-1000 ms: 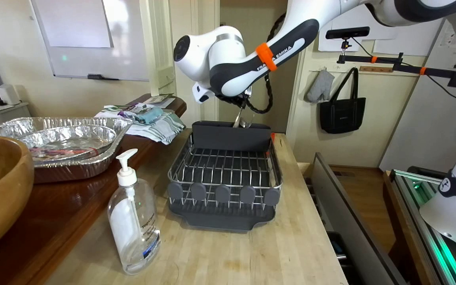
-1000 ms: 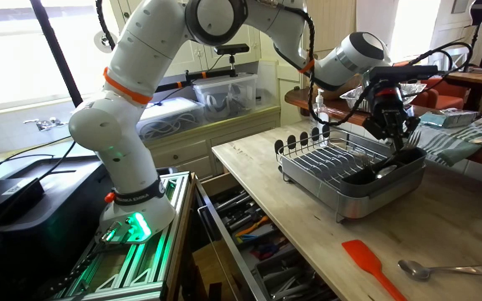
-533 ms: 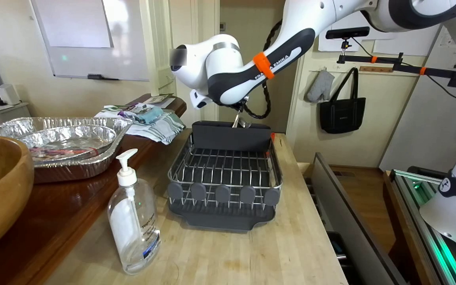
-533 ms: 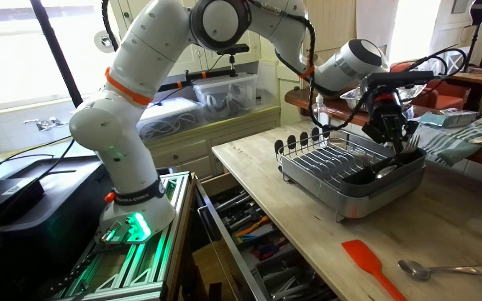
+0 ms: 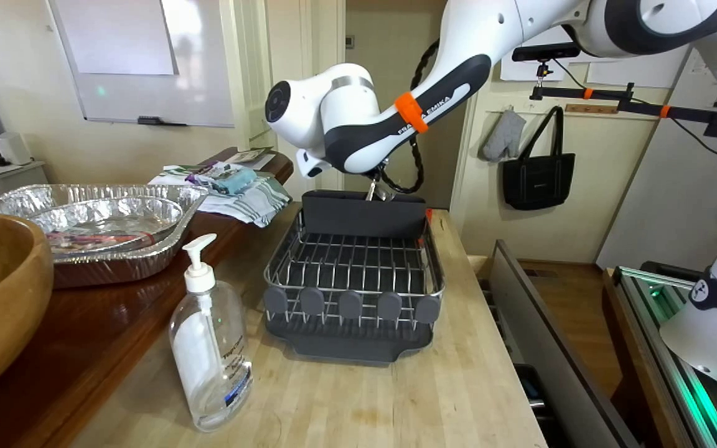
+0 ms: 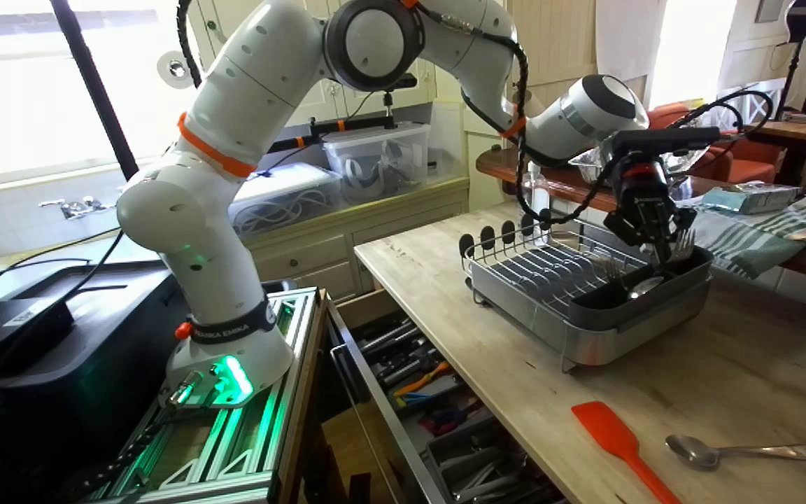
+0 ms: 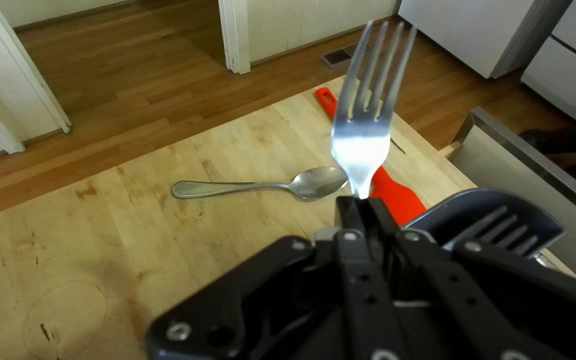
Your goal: Put the silver fork on the dishrack.
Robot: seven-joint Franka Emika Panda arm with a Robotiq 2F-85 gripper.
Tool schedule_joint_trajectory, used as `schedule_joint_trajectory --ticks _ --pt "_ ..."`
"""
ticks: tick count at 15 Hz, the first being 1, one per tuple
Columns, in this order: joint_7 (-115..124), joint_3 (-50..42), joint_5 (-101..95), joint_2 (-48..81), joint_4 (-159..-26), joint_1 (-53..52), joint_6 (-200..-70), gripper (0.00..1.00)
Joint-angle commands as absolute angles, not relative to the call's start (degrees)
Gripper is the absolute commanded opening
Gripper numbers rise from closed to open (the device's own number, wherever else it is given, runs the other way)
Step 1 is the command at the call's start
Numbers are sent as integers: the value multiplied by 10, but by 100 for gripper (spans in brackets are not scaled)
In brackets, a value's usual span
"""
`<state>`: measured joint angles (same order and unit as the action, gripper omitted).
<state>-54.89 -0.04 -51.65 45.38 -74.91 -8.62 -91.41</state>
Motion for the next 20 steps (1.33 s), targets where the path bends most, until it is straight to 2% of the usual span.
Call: schedule_joint_trajectory --ticks 1,3,4,5,6,14,20 --pt "-536 4 -532 472 -730 -95 -894 9" --pt "-532 4 -536 475 -729 -97 -894 9" --pt "-531 4 -538 476 -729 -98 -893 13" --pt "-529 4 -539 477 -728 -99 -893 30" --pt "-528 5 -539 478 -729 -100 -893 39" --pt "-524 12 -531 465 -733 -103 -897 98" --pt "-526 32 -496 423 -745 -83 -919 100"
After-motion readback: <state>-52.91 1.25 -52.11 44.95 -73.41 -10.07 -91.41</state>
